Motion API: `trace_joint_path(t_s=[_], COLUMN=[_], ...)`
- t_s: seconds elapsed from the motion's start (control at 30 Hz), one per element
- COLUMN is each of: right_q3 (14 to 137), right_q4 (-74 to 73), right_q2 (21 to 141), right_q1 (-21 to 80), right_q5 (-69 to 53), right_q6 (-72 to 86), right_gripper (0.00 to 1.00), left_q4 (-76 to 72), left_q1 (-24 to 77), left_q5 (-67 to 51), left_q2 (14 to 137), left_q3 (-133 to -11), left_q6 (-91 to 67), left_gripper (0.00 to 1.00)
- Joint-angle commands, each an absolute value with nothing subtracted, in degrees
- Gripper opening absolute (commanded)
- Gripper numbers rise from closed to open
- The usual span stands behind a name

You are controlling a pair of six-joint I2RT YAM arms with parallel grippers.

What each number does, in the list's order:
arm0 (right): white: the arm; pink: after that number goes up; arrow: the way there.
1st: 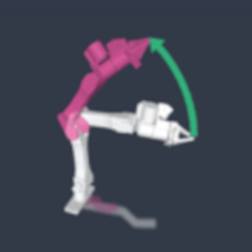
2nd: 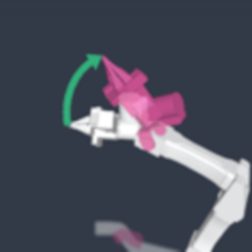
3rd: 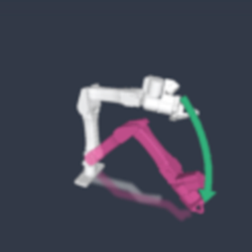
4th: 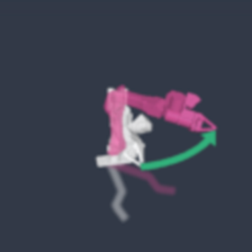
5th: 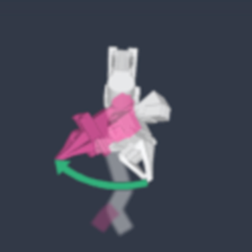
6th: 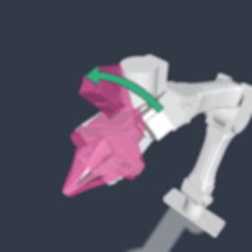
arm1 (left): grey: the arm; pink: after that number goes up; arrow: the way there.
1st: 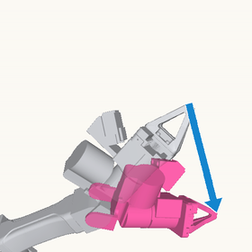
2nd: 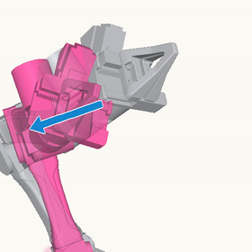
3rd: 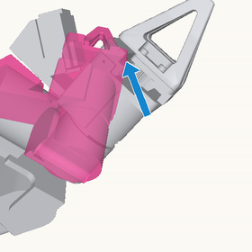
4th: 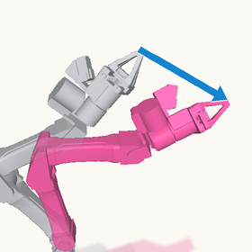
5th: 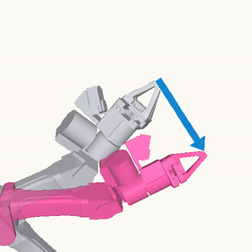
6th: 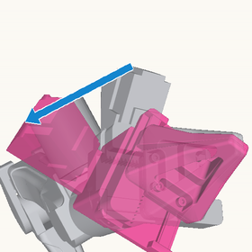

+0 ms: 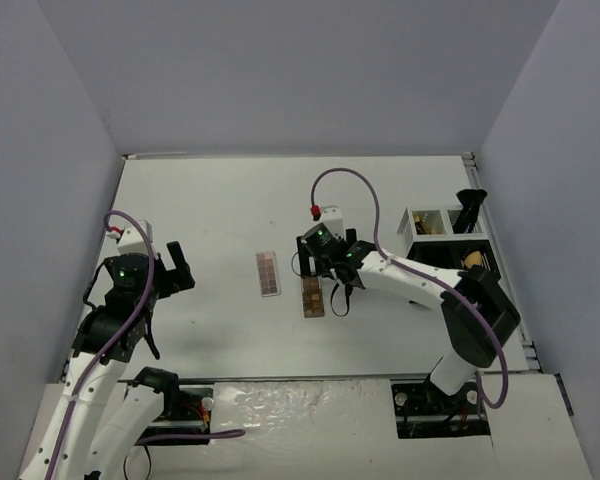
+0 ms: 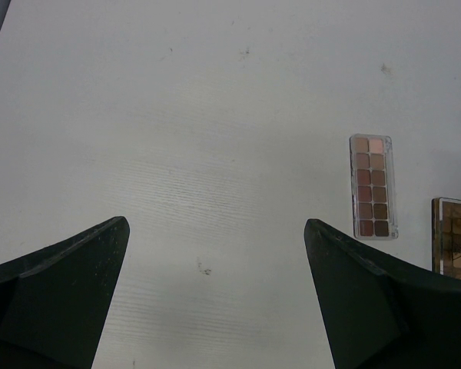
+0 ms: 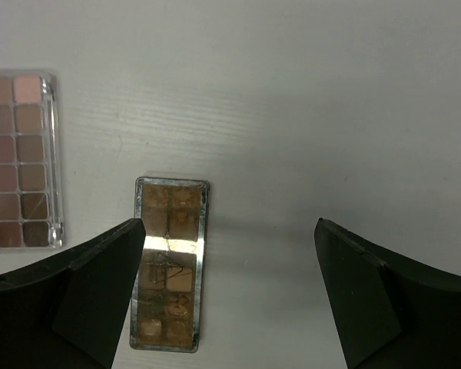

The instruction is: Organize the makeup

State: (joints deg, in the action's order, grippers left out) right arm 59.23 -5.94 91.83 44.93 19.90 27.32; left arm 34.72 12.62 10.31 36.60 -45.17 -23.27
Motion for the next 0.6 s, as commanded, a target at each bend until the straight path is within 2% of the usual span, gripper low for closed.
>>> trace_joint_path(t_s=[0.0, 0.3, 0.57], right_q3=[64.8, 67.9, 67.6], right_q4=[-7.2, -7.3, -7.3], right_q2=[98.7, 106.5, 109.3], right_q1=[47.5, 50.5, 51.7], right_q5=[20.3, 18.9, 18.1], right_q6=[32.9, 33.7, 34.9], right_gripper=[0.89, 0.86, 0.77], left_q4=[33.2, 33.0, 33.0], left_q1=[12.1, 12.1, 12.1], left_q5=[10.6, 10.4, 10.4], left_q2=[37.4, 37.4, 37.4], left_q3=[-46.8, -46.8, -46.8], left_q6=[-24.0, -24.0, -24.0], left_gripper=[0.97, 0.97, 0.97])
